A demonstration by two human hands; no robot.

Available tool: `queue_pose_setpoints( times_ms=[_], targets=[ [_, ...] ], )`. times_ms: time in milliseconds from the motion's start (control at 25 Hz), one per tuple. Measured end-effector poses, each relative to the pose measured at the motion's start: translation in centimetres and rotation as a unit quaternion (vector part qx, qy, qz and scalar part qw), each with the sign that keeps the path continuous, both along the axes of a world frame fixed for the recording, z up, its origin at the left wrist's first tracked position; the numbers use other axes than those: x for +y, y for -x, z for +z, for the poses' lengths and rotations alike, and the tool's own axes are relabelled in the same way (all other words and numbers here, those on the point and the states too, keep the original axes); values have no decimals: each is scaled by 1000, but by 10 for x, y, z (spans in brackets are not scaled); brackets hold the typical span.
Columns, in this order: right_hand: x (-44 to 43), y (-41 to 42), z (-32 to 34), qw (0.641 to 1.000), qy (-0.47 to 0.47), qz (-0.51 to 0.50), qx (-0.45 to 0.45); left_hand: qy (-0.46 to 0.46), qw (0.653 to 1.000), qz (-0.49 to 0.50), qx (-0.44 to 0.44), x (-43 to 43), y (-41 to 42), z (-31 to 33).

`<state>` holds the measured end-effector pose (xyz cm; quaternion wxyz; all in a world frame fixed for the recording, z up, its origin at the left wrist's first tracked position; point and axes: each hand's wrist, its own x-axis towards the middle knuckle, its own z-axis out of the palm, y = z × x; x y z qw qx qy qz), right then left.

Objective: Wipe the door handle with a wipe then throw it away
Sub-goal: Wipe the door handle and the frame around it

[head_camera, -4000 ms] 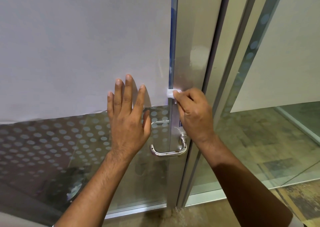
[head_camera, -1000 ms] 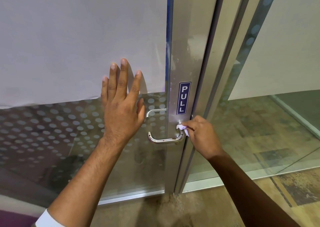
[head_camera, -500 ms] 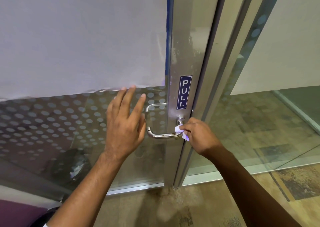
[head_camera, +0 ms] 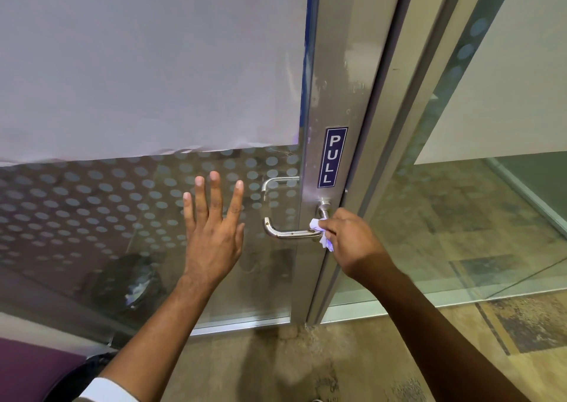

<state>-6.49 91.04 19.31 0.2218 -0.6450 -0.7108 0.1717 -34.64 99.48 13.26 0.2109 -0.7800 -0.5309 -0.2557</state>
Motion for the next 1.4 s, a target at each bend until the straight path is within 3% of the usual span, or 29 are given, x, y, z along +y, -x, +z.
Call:
queue_pose_setpoints(
  times_ms=[240,480,840,1000,1120,1240,1320,1400],
  targets=[
    [8,-8,8,998,15,-26,-48,-13,1000,0,-4,3,0,-4],
    [-13,31,4,997,-65,1,-51,-2,1000,1,-14,-1,-6,-1],
    [-8,34,8,994,-64,-36,-83,24,999,-34,-31,-12,-3,10],
    [1,53,3,994,-65,-14,-84,27,993,-77,-81,-24,-2,7],
    [0,46,-1,995,-64,-21,-80,106,966,-119,-205,-32,-6,2],
    [-7,37,-5,994,-66,-23,-86,248,899,-147,-330,-31,-11,-1],
    [-5,41,-6,993,-67,-15,-100,286,871,-154,-369,-27,-14,-1],
    [3,54,-1,994,-63,-10,-90,290,866,-164,-373,-24,-17,0]
  ],
)
